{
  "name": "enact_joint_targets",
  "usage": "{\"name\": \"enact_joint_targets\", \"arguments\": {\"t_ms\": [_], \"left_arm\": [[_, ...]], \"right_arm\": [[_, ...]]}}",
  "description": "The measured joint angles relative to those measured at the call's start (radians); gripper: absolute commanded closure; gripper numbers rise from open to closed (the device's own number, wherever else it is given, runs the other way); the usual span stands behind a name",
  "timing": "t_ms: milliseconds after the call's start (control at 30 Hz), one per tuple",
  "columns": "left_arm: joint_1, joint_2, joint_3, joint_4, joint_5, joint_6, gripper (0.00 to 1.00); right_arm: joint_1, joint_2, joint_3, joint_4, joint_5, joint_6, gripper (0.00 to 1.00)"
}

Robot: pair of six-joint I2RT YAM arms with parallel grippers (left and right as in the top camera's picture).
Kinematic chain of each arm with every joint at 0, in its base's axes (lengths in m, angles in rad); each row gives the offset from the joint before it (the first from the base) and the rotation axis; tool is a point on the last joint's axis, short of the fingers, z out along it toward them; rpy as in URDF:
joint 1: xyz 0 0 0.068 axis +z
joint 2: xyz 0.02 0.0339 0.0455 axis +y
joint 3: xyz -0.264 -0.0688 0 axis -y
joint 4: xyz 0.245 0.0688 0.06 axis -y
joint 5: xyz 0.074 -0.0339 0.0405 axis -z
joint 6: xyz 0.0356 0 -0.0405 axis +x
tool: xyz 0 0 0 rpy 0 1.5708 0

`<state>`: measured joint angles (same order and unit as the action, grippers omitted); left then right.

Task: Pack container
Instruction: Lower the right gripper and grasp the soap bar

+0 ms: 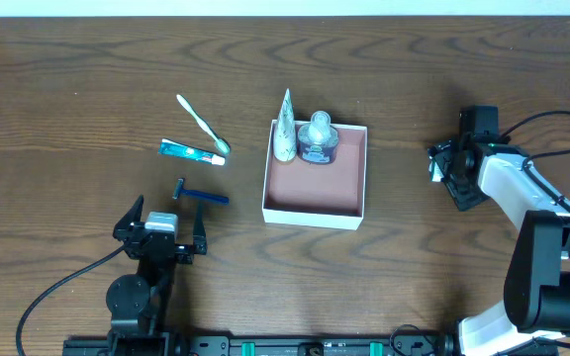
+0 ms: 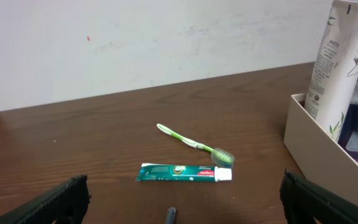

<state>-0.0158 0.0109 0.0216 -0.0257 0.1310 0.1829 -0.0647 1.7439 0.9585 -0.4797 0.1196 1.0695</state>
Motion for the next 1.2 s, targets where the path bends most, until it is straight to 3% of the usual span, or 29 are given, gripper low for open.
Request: {"name": "enact_joint_targets", "arguments": {"t_ms": [633,1200], "left_arm": [[0.000,0.000,0.000,0.000,0.000,0.000,0.02],[0.000,0.000,0.000,0.000,0.000,0.000,0.02]], "right_arm": [[-0.019,0.000,-0.011,0.175,0.012,-0.033,0.06],[-0.019,0.000,-0.011,0.155,0.002,-0.323,0.13]]}}
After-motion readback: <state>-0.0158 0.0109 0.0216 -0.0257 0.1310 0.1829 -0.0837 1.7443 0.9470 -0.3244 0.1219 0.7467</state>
